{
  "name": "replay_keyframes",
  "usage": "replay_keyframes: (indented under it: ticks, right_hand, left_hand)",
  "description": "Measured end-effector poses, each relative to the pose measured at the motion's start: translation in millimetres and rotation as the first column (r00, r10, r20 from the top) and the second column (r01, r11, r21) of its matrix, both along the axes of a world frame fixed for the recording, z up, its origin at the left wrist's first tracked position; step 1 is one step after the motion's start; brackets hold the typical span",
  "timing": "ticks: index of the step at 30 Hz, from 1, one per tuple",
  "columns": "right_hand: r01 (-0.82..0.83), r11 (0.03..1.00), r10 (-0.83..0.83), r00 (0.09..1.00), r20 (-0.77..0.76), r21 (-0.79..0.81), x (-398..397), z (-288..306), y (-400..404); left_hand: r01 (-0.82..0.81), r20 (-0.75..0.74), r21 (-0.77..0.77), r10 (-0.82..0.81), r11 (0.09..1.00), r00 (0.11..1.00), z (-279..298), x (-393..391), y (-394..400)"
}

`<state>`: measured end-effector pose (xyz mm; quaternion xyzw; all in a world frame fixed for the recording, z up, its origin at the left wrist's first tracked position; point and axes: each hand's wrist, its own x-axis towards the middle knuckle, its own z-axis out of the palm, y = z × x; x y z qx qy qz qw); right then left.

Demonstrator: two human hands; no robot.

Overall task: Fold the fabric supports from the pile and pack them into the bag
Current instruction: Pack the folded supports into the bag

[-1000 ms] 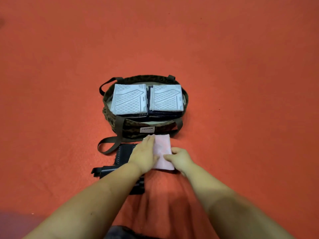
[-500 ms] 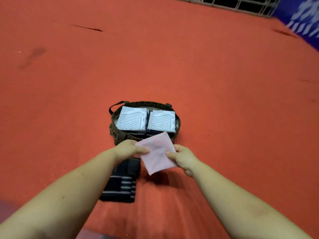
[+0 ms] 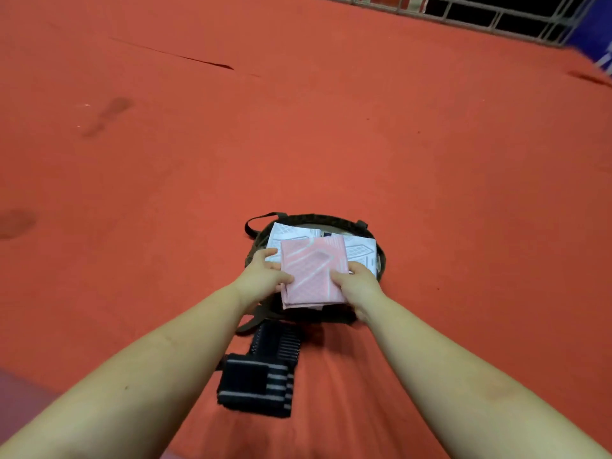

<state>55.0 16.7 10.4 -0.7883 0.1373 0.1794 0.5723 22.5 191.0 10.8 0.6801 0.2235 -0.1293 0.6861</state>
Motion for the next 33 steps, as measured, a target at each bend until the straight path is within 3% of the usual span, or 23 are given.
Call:
replay_keyframes:
  ticks: [3,7,12,20,24,30,33]
  right_hand:
    - [0.025,0.998,-0.023,0.999,0.037,-0.055,18.5,2.5,18.7]
    - [-0.031,0.979,0.046,0.997,0.068,-0.202,43.6,-0.4,38.1]
    - [-0.07,0.955,0.098,0.991,0.087,-0.287,59.5,-9.0,51.5]
    - [-0.259,0.851,0.318,0.947,0.056,-0.458,67.7,-16.4,56.9]
    - [-0.333,0.764,0.398,0.917,-0.003,-0.553,68.8,-22.4,59.3]
    - [-0.404,0.601,0.508,0.859,-0.06,-0.69,64.7,-24.9,56.4]
    - [-0.37,0.33,0.636,0.767,-0.085,-0.868,64.3,-23.0,58.0]
  left_hand:
    - [0.002,0.089,0.175,-0.018,0.985,0.996,-3.4,19.5,14.6]
    - [0.155,0.13,0.444,-0.235,0.882,0.963,-15.3,42.9,34.6]
    - [0.453,-0.056,0.613,-0.537,0.647,0.842,-24.4,70.6,46.0]
    - [0.539,-0.226,0.779,-0.658,0.321,0.718,-26.5,89.4,48.1]
    - [0.558,-0.297,0.801,-0.665,0.218,0.686,-32.3,91.9,52.5]
    - [0.562,-0.301,0.802,-0.677,0.201,0.672,-27.8,87.4,55.3]
    - [0.443,-0.36,0.895,-0.662,-0.047,0.657,-29.2,83.6,57.7]
